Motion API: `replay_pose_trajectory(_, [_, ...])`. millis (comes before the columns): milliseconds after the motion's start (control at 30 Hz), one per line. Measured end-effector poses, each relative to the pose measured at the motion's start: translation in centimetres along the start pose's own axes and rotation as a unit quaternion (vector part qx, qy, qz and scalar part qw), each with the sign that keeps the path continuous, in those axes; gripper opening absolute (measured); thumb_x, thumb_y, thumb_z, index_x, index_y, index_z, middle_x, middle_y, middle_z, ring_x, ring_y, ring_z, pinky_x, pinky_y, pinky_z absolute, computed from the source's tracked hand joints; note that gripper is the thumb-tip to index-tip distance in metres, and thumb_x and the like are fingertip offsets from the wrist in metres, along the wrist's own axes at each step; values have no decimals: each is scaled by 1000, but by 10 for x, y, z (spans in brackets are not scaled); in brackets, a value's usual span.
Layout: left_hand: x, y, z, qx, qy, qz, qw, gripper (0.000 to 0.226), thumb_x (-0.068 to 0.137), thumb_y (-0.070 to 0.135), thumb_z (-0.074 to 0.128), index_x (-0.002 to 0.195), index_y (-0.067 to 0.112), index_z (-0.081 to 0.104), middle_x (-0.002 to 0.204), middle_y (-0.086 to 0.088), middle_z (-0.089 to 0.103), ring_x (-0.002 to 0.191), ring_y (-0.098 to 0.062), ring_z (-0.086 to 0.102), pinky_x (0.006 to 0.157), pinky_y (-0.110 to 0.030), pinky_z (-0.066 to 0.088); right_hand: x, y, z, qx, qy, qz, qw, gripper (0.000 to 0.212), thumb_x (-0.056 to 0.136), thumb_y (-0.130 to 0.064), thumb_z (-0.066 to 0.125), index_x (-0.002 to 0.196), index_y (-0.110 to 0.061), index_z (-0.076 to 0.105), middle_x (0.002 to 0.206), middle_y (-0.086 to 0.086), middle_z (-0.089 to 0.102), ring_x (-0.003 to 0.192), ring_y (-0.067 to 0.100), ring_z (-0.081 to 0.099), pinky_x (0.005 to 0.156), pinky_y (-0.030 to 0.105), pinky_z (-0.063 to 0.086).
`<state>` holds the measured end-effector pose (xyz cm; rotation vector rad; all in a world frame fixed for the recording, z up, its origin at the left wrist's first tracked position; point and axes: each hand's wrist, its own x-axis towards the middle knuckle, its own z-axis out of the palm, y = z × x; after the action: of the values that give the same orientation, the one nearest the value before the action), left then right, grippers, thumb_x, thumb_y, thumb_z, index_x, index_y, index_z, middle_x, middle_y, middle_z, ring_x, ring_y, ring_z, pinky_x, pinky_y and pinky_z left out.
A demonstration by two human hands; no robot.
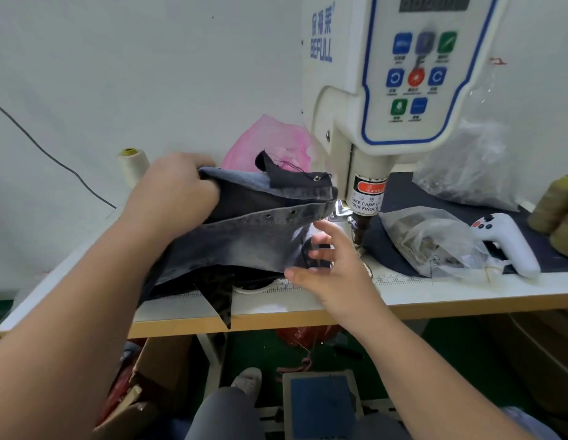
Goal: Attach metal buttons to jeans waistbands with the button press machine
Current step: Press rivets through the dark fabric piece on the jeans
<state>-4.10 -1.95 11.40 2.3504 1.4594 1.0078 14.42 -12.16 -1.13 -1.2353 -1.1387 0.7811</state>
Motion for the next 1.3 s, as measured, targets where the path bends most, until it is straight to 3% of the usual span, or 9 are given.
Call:
replay_pose_trajectory(100, [2,-3,-1,-28,-37,-13,999,40,70,45,48,78,11,67,65,-8,62,64,-21,56,59,-37,43,3,-1,8,-71,15,18,997,83,74,-21,86,138,-46,39,122,-25,49,104,-8,58,80,11,53])
replay_pose_trajectory(167, [2,-4,-1,-42,-84,-20,995,40,69,62,66,83,25,75,67,0,70,68,-14,64,66,-39,52,5,1,12,-129,22,23,991,57,74,-29,83,114,-53,50,100,-30,59,92,-12,59,72,12,51])
replay_pose_trajectory(233, [2,-6,2,-45,-111,-12,993,26,68,60,78,78,36,76,69,3,73,67,-12,67,68,-42,54,7,0,16,-159,29,33,986,25,79,-29,79,92,-36,59,77,-22,65,74,-7,62,64,18,46])
replay_pose_trajectory(333, [2,-10,11,-37,-48,22,998,15,74,49,79,70,37,71,65,6,69,64,-9,64,64,-40,52,4,-1,23,-145,20,9,989,4,90,-26,68,90,-22,68,83,-12,69,80,0,64,71,24,50])
replay_pose_trajectory(533, [0,-16,38,7,86,36,996,28,86,47,67,91,21,58,76,5,57,76,-23,53,62,-36,37,-1,-11,32,-68,25,12,997,25,96,-40,50,106,-23,66,107,-2,69,102,14,64,93,43,53])
replay_pose_trajectory(667, [-10,-23,47,-2,54,129,990,40,87,34,68,120,15,56,104,1,57,98,-18,52,82,-35,42,-1,-13,33,-9,41,27,999,21,100,-35,48,104,-26,66,106,0,71,106,21,65,97,50,51])
replay_pose_trajectory(833, [-29,-32,51,50,-123,145,980,75,68,66,69,132,32,48,122,12,56,112,-11,51,93,-39,44,3,-19,37,16,57,15,998,31,91,-43,49,100,-18,66,103,12,69,102,31,65,93,55,52])
replay_pose_trajectory(1100, [-22,-36,47,34,-143,74,986,18,84,23,61,101,27,64,86,5,68,85,-24,63,71,-37,52,1,-18,41,10,34,-54,998,3,90,-23,64,90,-26,64,87,-9,69,88,10,66,82,33,58])
replay_pose_trajectory(1300, [-2,-22,4,-96,-191,25,977,23,71,25,64,89,38,71,79,12,72,84,-13,67,78,-34,53,2,-14,38,-164,17,-2,986,67,77,-31,77,131,-39,40,131,-13,42,124,8,43,99,28,41])
